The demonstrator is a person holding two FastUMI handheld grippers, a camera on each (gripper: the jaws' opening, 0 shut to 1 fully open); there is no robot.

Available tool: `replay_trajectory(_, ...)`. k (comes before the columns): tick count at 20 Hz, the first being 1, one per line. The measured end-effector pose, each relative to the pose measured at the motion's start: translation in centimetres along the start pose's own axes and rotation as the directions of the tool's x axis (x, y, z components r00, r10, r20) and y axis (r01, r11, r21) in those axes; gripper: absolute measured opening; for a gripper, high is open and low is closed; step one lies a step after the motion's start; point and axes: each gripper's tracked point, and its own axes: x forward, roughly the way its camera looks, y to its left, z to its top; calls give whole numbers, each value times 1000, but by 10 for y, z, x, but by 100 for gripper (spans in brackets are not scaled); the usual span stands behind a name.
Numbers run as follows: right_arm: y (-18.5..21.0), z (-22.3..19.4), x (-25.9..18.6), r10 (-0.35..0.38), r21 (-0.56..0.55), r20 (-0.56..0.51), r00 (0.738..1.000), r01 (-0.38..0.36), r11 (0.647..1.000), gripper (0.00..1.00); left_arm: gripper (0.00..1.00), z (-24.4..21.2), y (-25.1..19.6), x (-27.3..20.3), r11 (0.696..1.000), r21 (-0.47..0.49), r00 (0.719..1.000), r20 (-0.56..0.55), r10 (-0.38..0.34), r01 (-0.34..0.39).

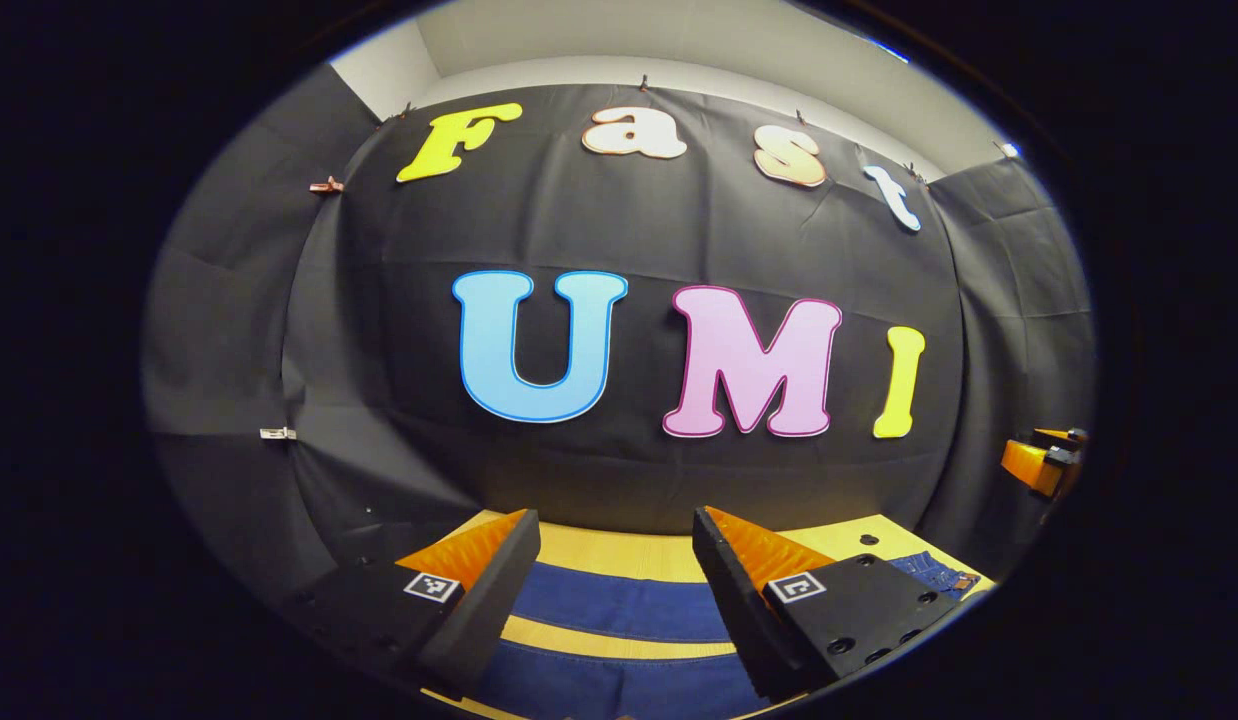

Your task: Grasp the waist and the cuffs of the jeans and fold them to make the two legs overlap; first hold the waist and fold one-third of the jeans toward the cuffs, then hold the cuffs and fold the remaining one-third in the same direction to finish folding.

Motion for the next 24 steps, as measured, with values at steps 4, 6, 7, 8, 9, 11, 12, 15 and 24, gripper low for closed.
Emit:
replay_trajectory(4, -2, -7, 9, 30, -64, 1, 1000, -30, 998, 94, 96, -5, 5, 5, 999, 35, 1000, -12, -18, 19)
replay_trajectory(6, -8, -12, 13, 43, -124, -4, 999, -44, 991, 94, 96, -10, 13, 7, 998, 53, 999, -29, -26, 27)
replay_trajectory(7, -15, -14, 16, 47, -171, -5, 999, -48, 984, 96, 96, -14, 17, 8, 997, 68, 999, -44, -29, 32)
replay_trajectory(8, -18, -15, 18, 52, -202, -4, 999, -52, 978, 99, 96, -19, 24, 9, 996, 83, 998, -57, -23, 27)
replay_trajectory(9, -22, -16, 21, 55, -224, -6, 998, -55, 973, 96, 96, -23, 31, 8, 995, 96, 998, -67, -16, 22)
replay_trajectory(11, -30, -15, 26, 49, -217, -7, 999, -50, 975, 94, 96, -29, 46, 7, 992, 124, 997, -83, 7, 3)
replay_trajectory(12, -31, -17, 28, 45, -206, -10, 999, -46, 977, 96, 96, -34, 56, 5, 991, 136, 996, -86, 19, -7)
replay_trajectory(15, -28, -27, 34, 53, -166, -27, 998, -57, 984, 96, 97, -54, 85, 2, 969, 246, 989, -140, 34, 1)
replay_trajectory(24, -29, -91, 43, 93, -250, -164, 982, -132, 959, 96, 98, -191, 172, -18, 745, 597, 865, -499, 53, 299)
